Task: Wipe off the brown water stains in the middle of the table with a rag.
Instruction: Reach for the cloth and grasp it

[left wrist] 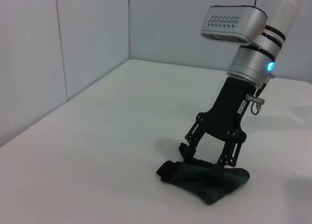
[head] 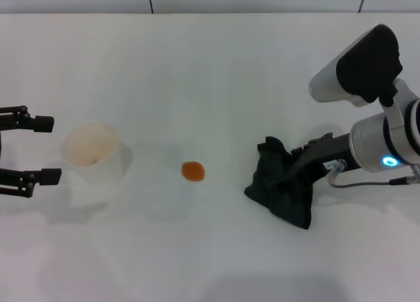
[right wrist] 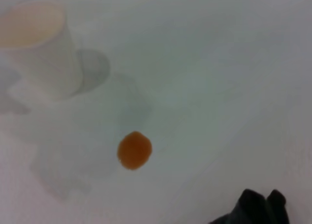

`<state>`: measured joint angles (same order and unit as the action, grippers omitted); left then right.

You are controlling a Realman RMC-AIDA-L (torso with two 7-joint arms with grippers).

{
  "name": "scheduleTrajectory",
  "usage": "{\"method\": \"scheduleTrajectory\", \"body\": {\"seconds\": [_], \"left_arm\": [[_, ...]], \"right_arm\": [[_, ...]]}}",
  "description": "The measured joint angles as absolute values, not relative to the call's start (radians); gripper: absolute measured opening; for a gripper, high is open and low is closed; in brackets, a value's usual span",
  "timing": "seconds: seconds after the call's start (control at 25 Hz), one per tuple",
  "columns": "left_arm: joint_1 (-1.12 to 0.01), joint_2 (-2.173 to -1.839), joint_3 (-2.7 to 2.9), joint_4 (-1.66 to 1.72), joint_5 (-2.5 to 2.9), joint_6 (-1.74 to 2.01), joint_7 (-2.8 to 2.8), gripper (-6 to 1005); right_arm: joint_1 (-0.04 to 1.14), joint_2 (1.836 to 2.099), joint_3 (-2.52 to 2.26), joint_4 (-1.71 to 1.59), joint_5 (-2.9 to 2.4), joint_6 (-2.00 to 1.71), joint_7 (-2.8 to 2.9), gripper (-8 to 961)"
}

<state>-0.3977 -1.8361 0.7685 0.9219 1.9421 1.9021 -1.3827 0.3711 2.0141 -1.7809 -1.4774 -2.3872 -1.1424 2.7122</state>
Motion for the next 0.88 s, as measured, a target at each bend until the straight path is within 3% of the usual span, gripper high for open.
{"method": "scheduleTrajectory", "body": {"seconds": [0.64, 0.88], "left_arm": [[-0.395, -1.839, 0.772, 0.923, 1.942, 1.903, -1.379, 881], [-0.394, -1.84, 0.772, 0.923, 1.942, 1.904, -1.378, 880]], "right_arm": [[0.368, 2.014, -1.832, -1.458, -2.38, -1.104, 2.714, 841], [0.372, 2.014, -1.836, -1.442, -2.382, -1.098, 2.714, 760]]}}
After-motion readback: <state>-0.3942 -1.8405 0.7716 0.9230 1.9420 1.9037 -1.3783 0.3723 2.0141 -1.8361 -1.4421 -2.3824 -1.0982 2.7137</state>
